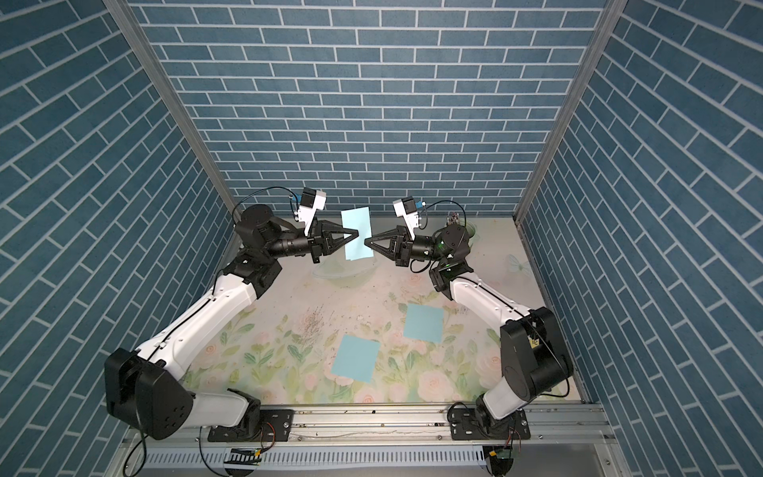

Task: Fold the square paper along the opposite sides
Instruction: Fold the paper.

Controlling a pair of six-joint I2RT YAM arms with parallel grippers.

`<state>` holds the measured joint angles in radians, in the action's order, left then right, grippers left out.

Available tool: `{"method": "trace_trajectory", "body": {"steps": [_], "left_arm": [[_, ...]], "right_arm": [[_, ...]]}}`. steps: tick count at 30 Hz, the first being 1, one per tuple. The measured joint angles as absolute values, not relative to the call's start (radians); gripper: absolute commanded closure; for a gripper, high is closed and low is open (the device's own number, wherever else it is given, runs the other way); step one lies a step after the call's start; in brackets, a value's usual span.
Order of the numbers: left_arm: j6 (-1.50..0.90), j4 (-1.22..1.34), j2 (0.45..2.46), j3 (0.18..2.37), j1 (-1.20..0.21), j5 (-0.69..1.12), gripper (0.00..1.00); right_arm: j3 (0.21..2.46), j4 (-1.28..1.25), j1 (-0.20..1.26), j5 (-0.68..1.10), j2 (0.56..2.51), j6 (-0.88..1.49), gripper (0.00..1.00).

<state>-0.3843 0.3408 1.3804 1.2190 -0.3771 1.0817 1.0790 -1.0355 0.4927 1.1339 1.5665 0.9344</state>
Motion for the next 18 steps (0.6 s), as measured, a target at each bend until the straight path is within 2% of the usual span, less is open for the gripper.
{"method": "trace_trajectory", "body": {"steps": [3, 4, 5, 6, 8, 9, 10, 14, 16, 18], "left_arm": [[-0.382, 0.327, 1.380, 1.219, -0.377, 1.082, 1.00], [-0.381, 0.325, 1.380, 1.219, -0.377, 1.082, 1.00], [-0.381, 0.324, 1.380, 1.219, -0.377, 1.082, 1.00], [-0.381, 0.323, 1.380, 1.219, -0.376, 1.082, 1.00], [-0.381, 0.325, 1.380, 1.219, -0.373, 1.082, 1.00], [-0.381, 0.326, 1.380, 1.219, -0.372, 1.082, 1.00], [-0.381, 0.325, 1.380, 1.219, -0.371, 1.081, 1.00], [-0.381, 0.326, 1.380, 1.219, -0.371, 1.082, 1.00], [-0.381, 0.326, 1.380, 1.219, -0.371, 1.082, 1.00], [-0.381, 0.326, 1.380, 1.219, -0.371, 1.082, 1.00]], "right_arm": [[1.066, -1.041, 0.493, 1.137, 1.559, 0.934, 1.00], [1.063, -1.043, 0.493, 1.140, 1.556, 0.934, 0.92], [1.061, -1.045, 0.493, 1.141, 1.555, 0.937, 0.69], [1.059, -1.048, 0.493, 1.148, 1.555, 0.938, 0.57], [1.044, -1.059, 0.493, 1.163, 1.555, 0.934, 0.45], [1.037, -1.064, 0.493, 1.169, 1.555, 0.929, 0.44], [1.029, -1.067, 0.493, 1.175, 1.555, 0.931, 0.45], [1.010, -1.089, 0.493, 1.193, 1.555, 0.929, 0.61], [1.001, -1.103, 0.493, 1.200, 1.555, 0.925, 1.00], [0.993, -1.117, 0.490, 1.205, 1.555, 0.919, 1.00]]}}
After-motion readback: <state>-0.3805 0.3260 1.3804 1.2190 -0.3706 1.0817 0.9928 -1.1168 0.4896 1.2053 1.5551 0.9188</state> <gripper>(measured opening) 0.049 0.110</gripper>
